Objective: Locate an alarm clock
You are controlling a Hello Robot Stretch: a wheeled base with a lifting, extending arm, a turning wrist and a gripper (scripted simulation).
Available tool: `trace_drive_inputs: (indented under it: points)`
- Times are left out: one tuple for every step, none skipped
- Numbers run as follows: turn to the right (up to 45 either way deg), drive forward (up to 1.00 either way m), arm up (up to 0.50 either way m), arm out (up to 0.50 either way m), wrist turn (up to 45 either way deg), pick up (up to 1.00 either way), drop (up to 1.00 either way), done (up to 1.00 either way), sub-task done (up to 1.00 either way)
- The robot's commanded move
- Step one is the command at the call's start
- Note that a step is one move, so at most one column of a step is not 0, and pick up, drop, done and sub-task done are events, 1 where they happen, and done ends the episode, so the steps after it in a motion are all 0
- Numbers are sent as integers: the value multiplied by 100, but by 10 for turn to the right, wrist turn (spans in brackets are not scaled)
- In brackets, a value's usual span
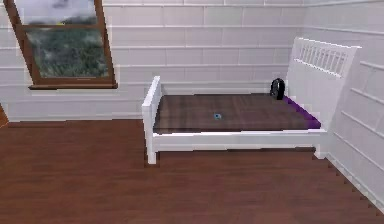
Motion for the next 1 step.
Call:
trace_drive_inputs:
  points:
    - [-30,0,0,0,0,0,0,0,0]
